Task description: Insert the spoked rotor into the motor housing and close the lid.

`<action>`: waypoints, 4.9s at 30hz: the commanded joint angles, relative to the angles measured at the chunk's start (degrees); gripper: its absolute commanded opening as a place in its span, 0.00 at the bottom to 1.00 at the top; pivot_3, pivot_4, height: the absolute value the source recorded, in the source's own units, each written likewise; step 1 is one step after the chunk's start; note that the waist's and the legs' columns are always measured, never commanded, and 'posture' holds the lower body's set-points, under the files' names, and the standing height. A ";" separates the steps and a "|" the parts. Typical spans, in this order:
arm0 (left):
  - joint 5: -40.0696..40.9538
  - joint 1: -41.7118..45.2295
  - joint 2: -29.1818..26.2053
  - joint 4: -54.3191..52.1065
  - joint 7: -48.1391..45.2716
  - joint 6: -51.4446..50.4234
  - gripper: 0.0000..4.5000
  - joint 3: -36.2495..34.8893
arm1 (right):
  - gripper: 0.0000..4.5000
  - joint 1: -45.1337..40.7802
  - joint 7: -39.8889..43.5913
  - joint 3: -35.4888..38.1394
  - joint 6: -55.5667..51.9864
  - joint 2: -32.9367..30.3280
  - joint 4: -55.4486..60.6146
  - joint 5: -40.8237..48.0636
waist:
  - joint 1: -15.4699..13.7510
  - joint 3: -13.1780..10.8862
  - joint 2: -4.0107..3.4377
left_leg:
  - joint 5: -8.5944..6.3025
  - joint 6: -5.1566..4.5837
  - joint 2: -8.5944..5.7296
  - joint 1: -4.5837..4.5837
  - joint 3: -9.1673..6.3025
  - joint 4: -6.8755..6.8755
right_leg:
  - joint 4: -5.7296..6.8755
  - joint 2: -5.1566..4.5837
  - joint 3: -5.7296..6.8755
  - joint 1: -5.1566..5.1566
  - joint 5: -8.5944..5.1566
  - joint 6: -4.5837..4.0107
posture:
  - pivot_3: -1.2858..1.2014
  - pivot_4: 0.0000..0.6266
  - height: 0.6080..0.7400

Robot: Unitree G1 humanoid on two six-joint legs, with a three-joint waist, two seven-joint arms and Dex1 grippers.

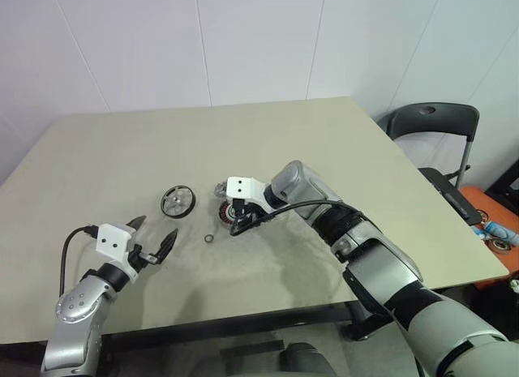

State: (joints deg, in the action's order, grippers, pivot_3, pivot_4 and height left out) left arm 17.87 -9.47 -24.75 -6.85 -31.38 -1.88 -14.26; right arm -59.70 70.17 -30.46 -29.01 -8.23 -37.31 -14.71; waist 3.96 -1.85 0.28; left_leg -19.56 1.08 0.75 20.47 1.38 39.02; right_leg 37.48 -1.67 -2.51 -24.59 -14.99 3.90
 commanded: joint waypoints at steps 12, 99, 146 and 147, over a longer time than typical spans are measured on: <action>-0.26 1.00 -0.41 -1.08 -0.05 0.68 1.00 -0.41 | 0.01 7.78 7.93 -2.82 -17.80 -7.74 29.79 9.14 | -0.14 0.01 0.02 | 0.01 0.00 -0.01 -0.09 -0.03 0.08 | 0.02 0.01 0.04 0.09 0.00 0.00 | 0.52 0.00 1.00; 0.56 0.53 0.25 -1.88 -0.57 0.00 1.00 0.15 | 0.70 6.97 8.92 -9.79 -14.59 -9.58 30.03 6.47 | -0.18 0.07 0.10 | 0.02 0.02 -0.02 -0.09 -0.03 0.11 | 0.04 0.02 0.07 0.09 0.00 0.00 | 0.52 0.00 1.00; -1.90 1.29 -0.37 -13.92 1.80 -19.14 1.00 10.47 | 0.99 19.58 0.47 16.33 2.37 -20.45 29.13 26.84 | -1.76 0.09 0.15 | 0.03 -0.01 0.00 -0.18 -0.01 0.16 | 0.04 0.15 0.02 0.23 0.01 0.01 | 0.52 0.00 1.00; -1.87 1.69 -0.58 -13.55 1.27 -19.02 1.00 10.76 | 0.99 19.51 0.51 16.39 2.55 -20.51 28.78 26.79 | -1.76 0.09 0.15 | 0.03 -0.01 0.00 -0.19 -0.01 0.16 | 0.04 0.15 0.02 0.24 0.01 0.01 | 0.52 0.00 1.00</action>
State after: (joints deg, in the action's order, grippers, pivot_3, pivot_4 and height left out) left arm 15.67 -8.82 -24.71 -18.68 -29.61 -21.04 -3.52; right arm -39.11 70.26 -15.58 -27.18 -28.21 -8.82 10.97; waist 2.20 -1.76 0.43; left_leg -19.53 1.07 0.74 20.28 1.37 39.18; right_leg 37.53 -1.52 -2.49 -24.34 -14.99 3.92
